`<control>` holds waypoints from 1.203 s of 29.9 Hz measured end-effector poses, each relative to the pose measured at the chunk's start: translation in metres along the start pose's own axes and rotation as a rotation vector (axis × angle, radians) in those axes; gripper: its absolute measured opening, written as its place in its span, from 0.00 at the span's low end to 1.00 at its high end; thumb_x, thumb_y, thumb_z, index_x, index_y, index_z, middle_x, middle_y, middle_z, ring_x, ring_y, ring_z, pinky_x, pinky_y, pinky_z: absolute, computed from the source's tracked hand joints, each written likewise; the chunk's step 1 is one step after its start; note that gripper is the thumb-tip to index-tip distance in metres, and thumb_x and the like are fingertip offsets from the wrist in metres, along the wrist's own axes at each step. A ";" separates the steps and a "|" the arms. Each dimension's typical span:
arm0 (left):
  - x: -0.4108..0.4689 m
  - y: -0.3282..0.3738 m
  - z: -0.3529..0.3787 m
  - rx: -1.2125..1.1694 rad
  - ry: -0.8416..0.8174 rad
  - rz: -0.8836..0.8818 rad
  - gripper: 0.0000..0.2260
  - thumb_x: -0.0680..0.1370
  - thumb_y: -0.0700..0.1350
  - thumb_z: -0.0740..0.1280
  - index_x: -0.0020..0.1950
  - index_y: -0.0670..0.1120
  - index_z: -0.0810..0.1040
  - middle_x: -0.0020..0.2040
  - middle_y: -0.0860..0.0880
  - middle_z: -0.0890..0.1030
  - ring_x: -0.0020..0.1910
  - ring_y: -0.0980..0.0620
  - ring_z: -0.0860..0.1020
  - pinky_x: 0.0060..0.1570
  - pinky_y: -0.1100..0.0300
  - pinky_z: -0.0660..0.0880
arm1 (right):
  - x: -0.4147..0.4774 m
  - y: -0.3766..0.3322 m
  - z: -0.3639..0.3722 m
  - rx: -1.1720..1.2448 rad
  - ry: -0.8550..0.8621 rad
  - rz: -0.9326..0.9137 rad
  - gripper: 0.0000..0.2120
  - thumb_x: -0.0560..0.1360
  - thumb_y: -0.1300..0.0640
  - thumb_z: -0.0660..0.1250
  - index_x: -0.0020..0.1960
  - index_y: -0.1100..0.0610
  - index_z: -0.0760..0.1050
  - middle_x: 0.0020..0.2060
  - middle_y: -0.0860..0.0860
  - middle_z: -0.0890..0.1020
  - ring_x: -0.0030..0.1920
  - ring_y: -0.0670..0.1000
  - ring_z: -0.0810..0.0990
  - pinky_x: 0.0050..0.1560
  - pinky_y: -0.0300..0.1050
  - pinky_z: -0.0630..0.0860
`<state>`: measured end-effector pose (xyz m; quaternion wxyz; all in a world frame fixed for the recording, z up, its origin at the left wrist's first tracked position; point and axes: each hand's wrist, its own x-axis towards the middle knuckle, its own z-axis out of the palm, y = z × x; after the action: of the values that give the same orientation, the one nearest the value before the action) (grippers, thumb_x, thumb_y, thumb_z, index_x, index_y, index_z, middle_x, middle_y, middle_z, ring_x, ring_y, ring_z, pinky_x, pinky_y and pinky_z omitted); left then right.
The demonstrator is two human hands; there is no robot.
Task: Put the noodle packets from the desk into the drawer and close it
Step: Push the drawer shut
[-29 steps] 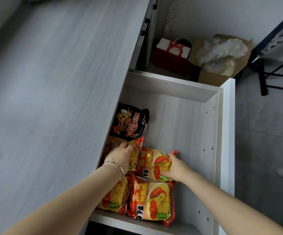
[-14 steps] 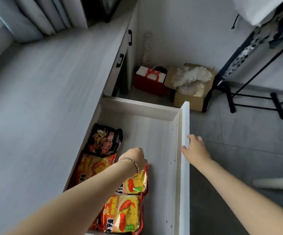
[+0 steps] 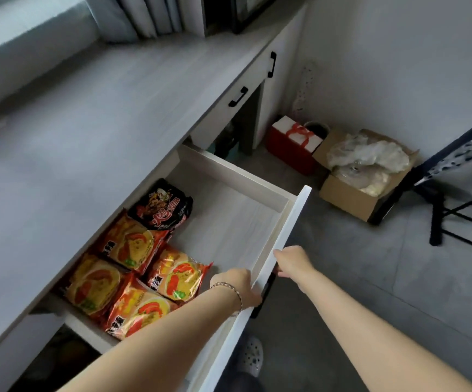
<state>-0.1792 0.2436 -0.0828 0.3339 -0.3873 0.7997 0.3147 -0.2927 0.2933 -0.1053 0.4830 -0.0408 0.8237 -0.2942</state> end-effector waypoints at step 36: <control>0.028 -0.223 -0.143 -2.974 0.525 -0.715 0.24 0.74 0.39 0.64 0.70 0.40 0.66 0.67 0.42 0.72 0.66 0.45 0.73 0.61 0.52 0.72 | 0.025 -0.246 0.241 0.390 -0.536 0.320 0.09 0.70 0.71 0.61 0.49 0.63 0.73 0.63 0.60 0.76 0.63 0.59 0.75 0.68 0.49 0.70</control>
<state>-0.0493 0.0108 -0.0765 -0.4273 -0.5648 -0.3192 0.6297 -0.1622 -0.0254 -0.0820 0.7203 0.1059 0.5923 -0.3453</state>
